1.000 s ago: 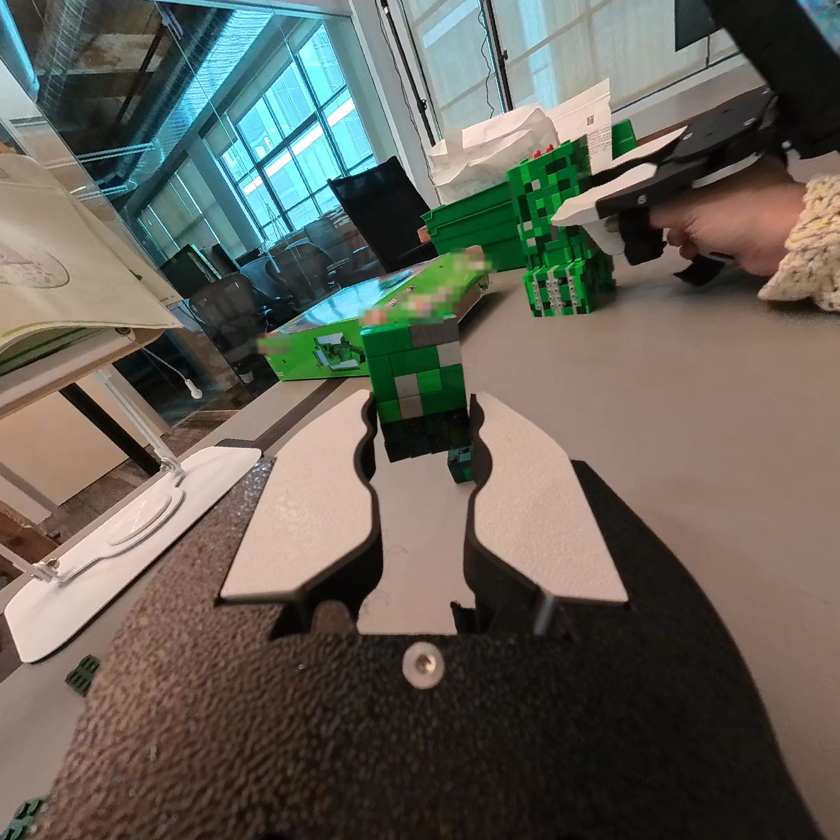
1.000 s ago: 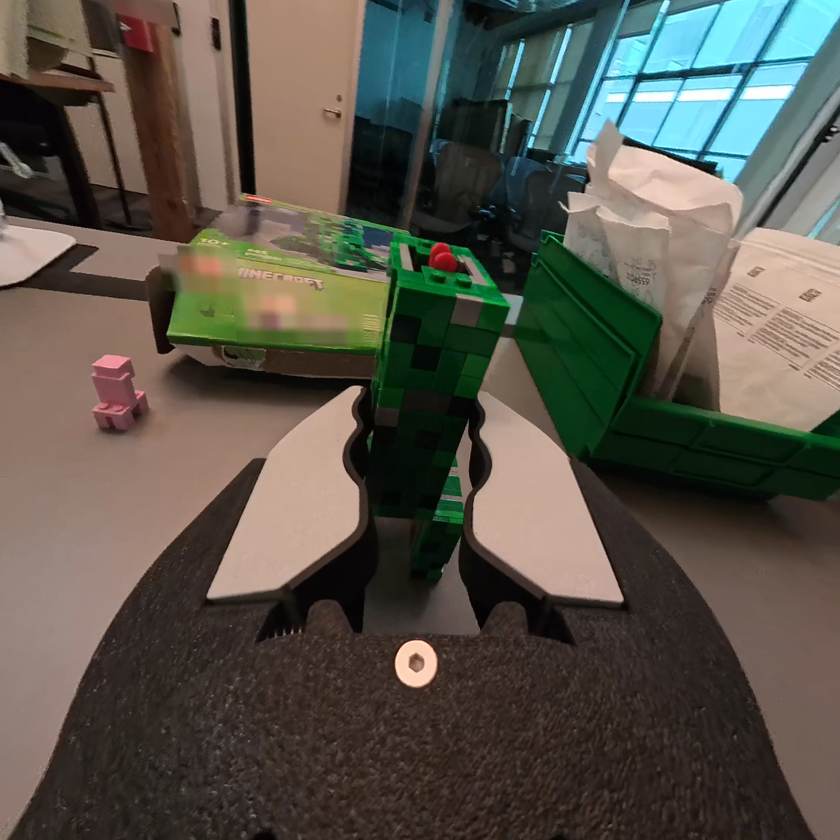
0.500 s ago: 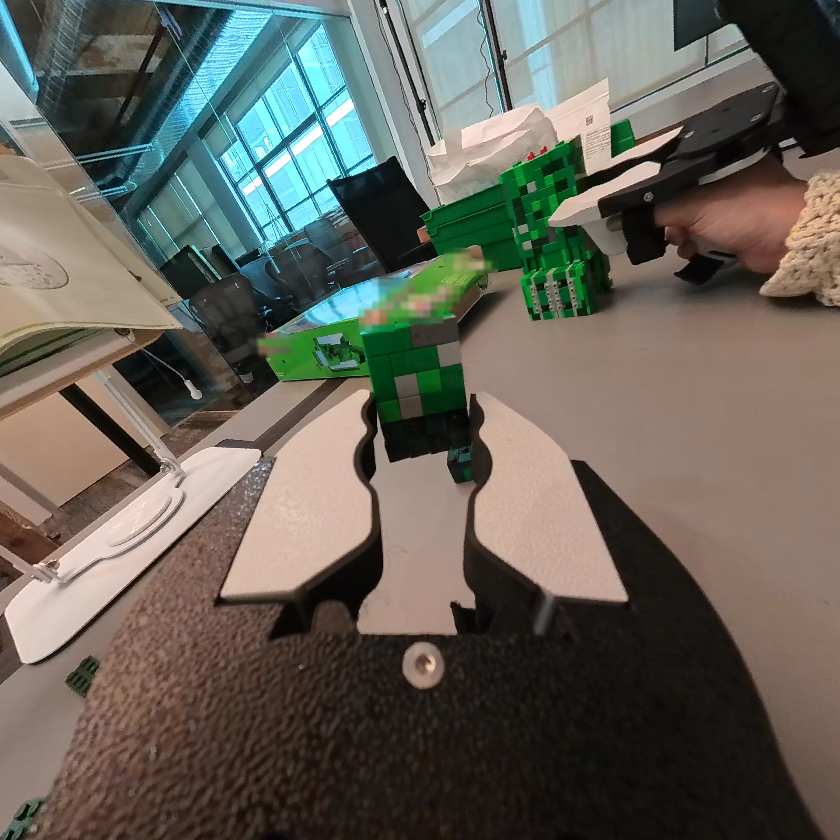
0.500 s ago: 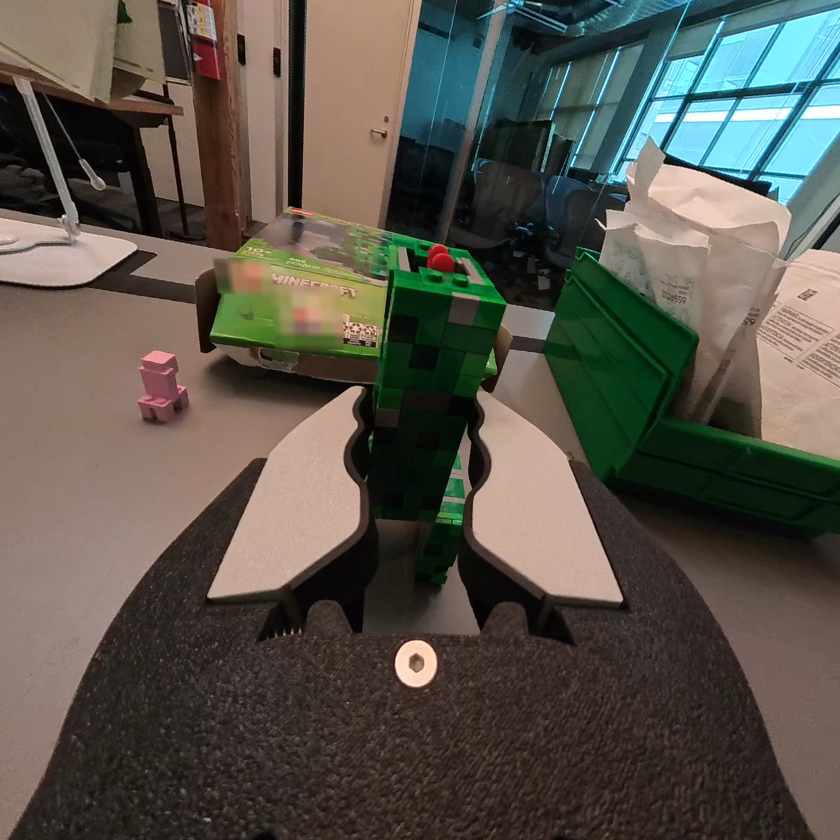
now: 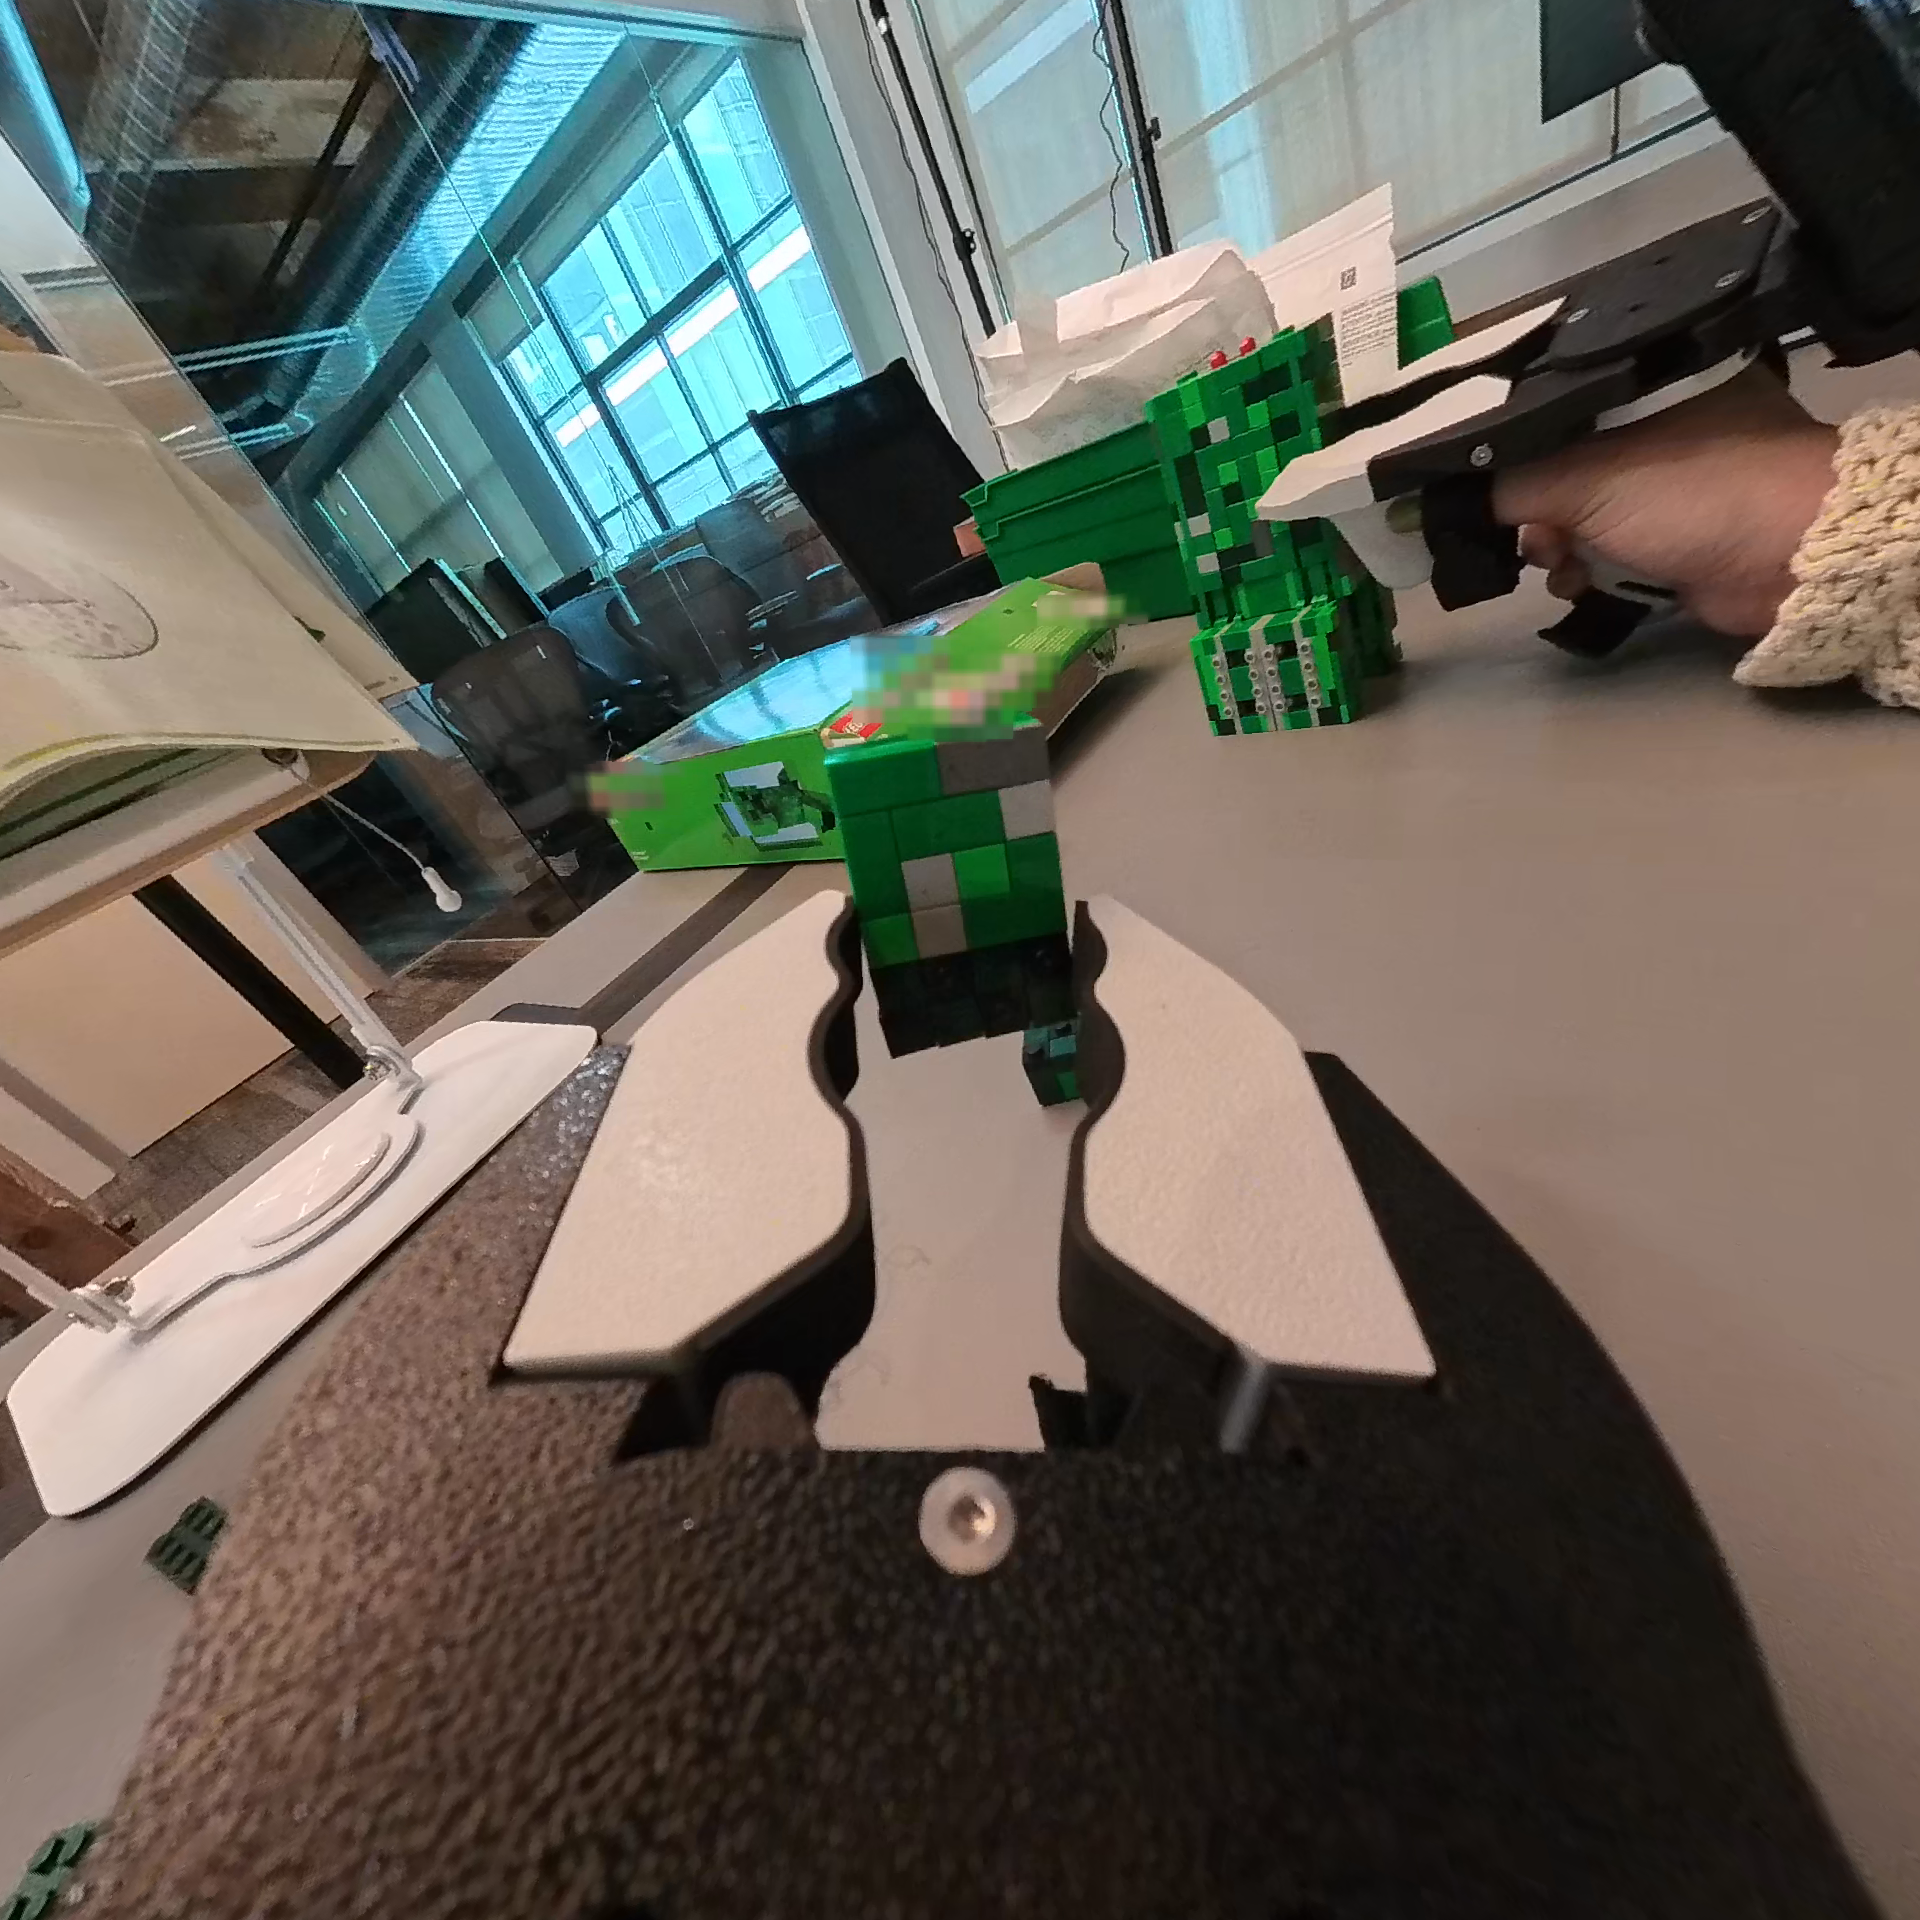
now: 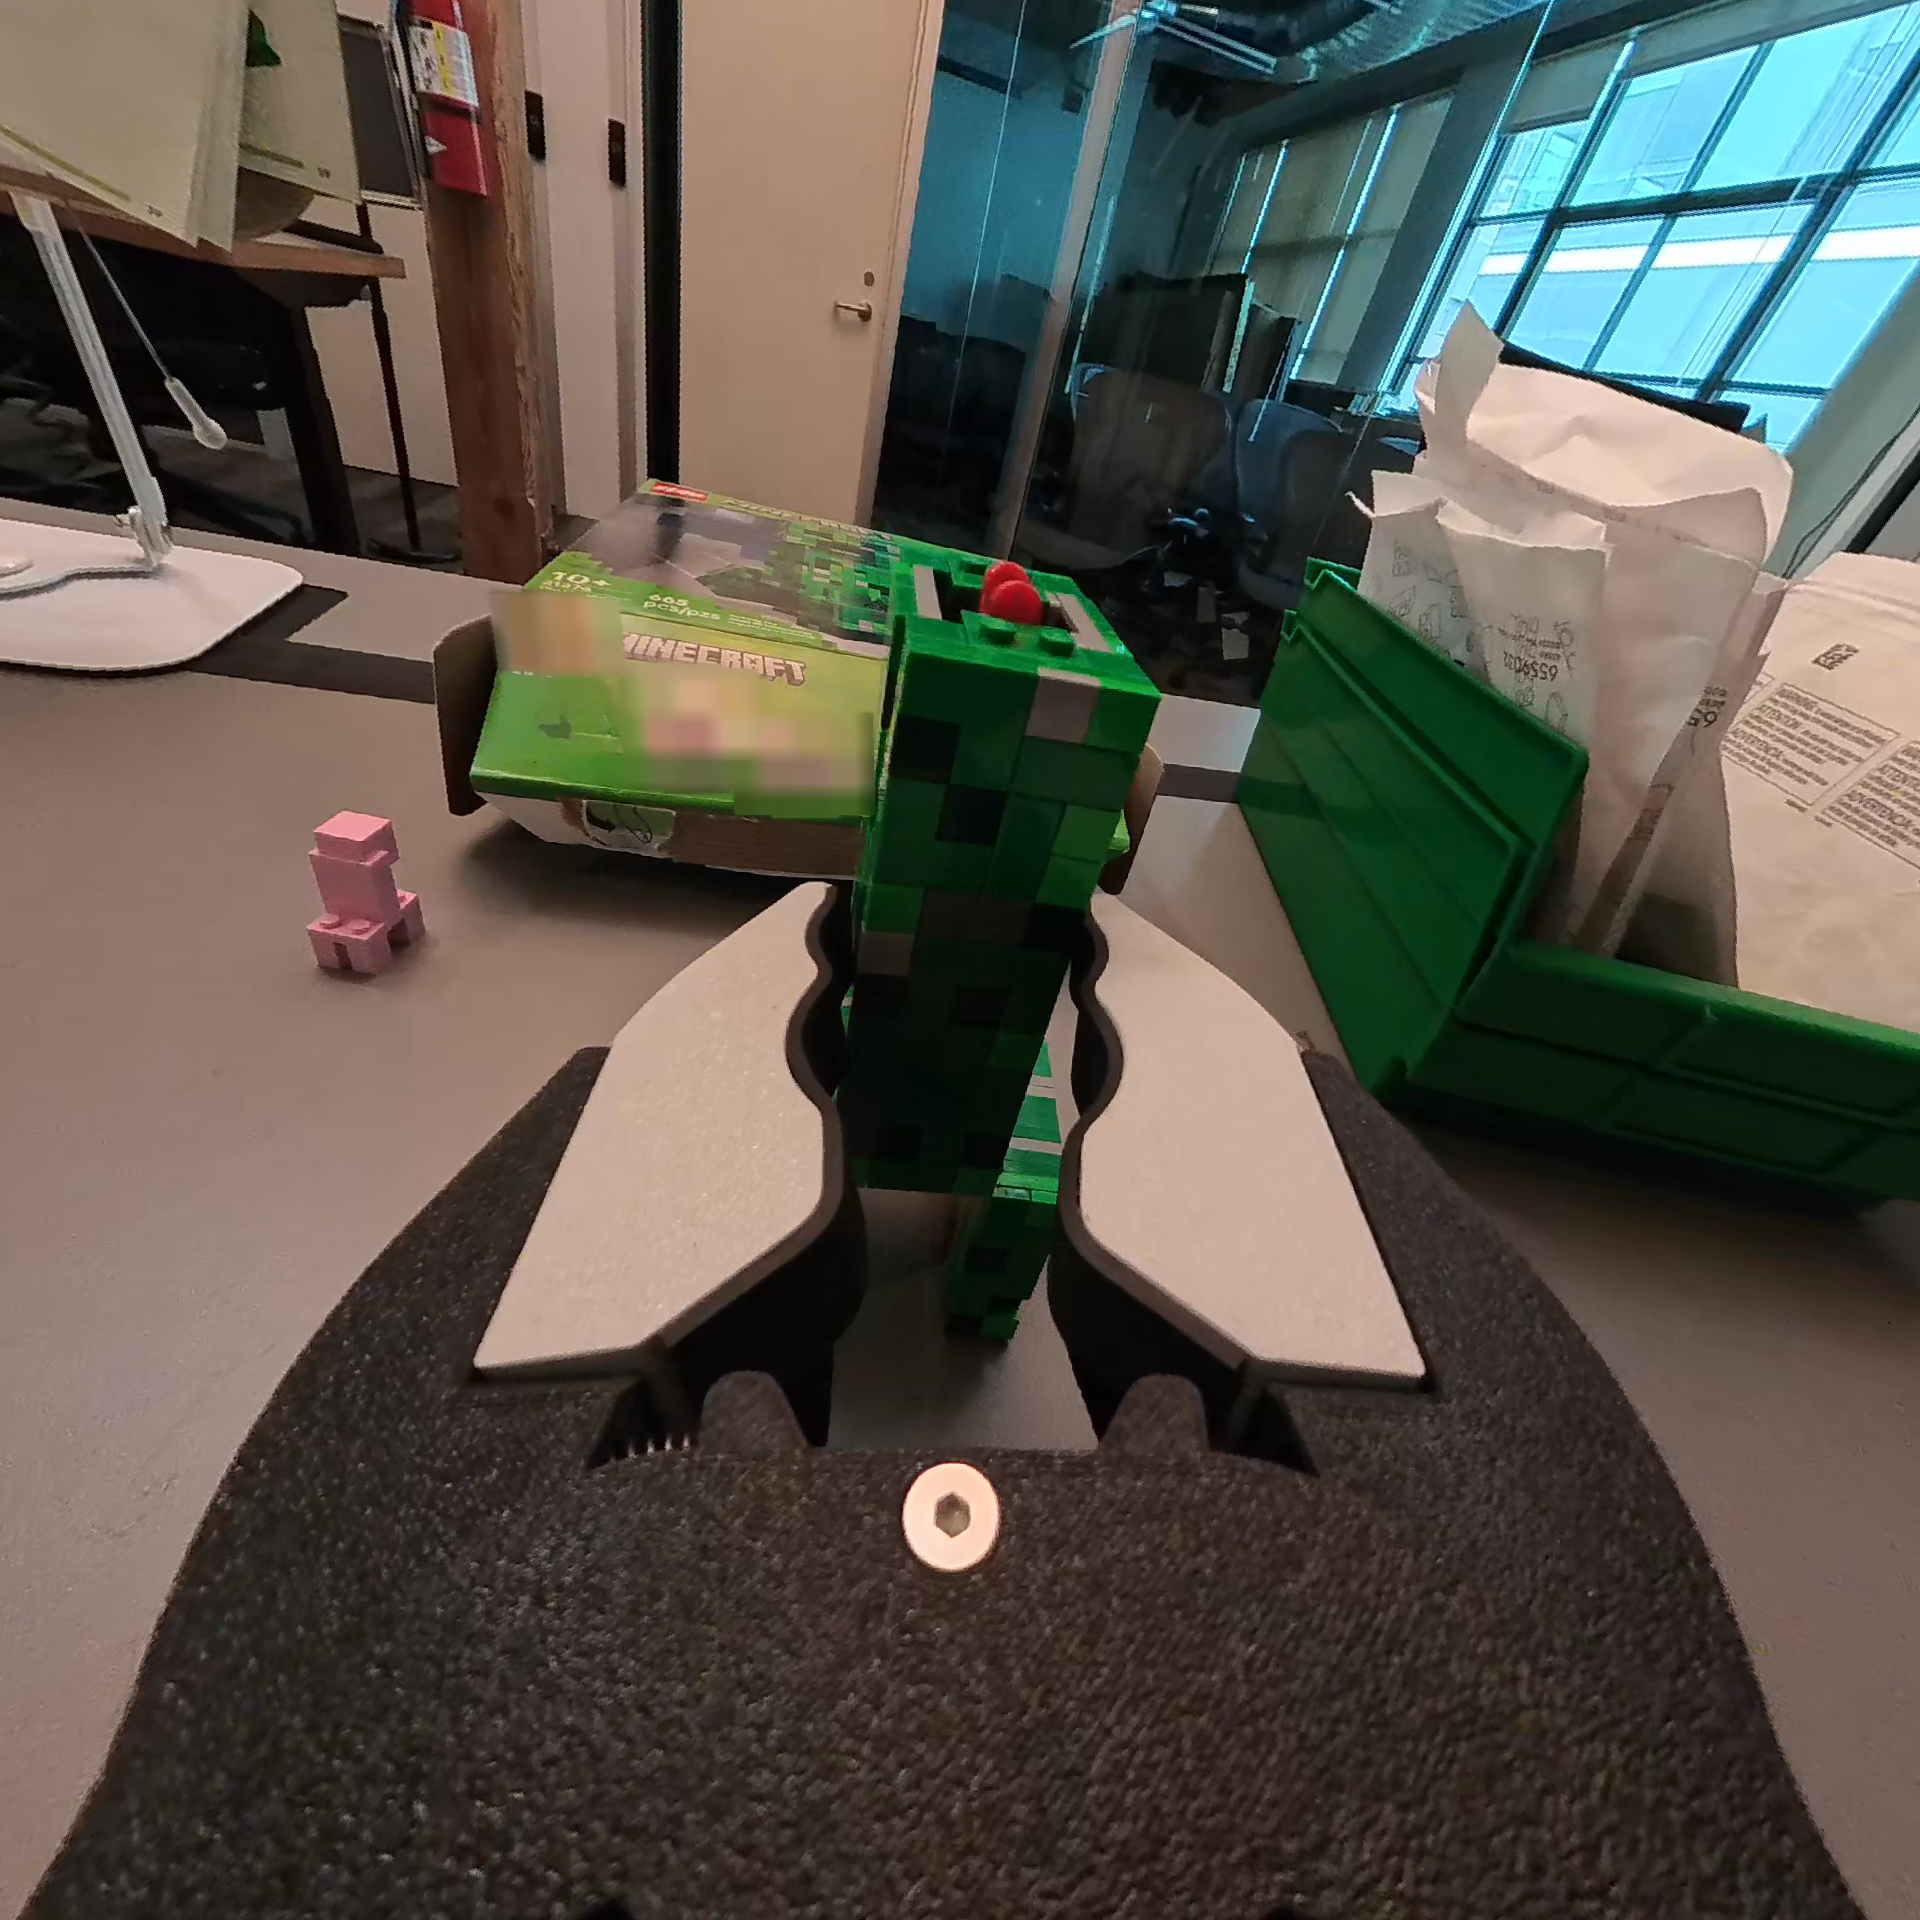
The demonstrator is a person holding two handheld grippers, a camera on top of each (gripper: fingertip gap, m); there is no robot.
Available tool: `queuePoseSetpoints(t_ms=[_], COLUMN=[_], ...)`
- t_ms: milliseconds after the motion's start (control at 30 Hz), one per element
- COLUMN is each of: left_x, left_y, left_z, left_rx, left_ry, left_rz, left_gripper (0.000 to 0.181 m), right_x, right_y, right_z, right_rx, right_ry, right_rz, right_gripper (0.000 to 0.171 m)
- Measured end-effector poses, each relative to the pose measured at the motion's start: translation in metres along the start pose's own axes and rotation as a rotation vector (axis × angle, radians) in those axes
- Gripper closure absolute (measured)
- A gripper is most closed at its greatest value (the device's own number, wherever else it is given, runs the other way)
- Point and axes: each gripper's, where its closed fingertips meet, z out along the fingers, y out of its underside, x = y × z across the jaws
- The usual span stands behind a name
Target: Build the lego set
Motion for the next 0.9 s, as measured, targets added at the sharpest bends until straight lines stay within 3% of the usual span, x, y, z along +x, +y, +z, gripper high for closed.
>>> queuePoseSetpoints(t_ms=[900], left_x=[0.0], left_y=[0.0], left_z=[0.0], left_rx=[-0.001], left_ry=[0.0], left_rz=[0.006], left_gripper=[0.142], right_x=[-0.032], right_y=[-0.008], right_z=[-0.012], right_rx=[0.041], right_ry=[-0.183], right_rz=[0.085], right_gripper=[0.133])
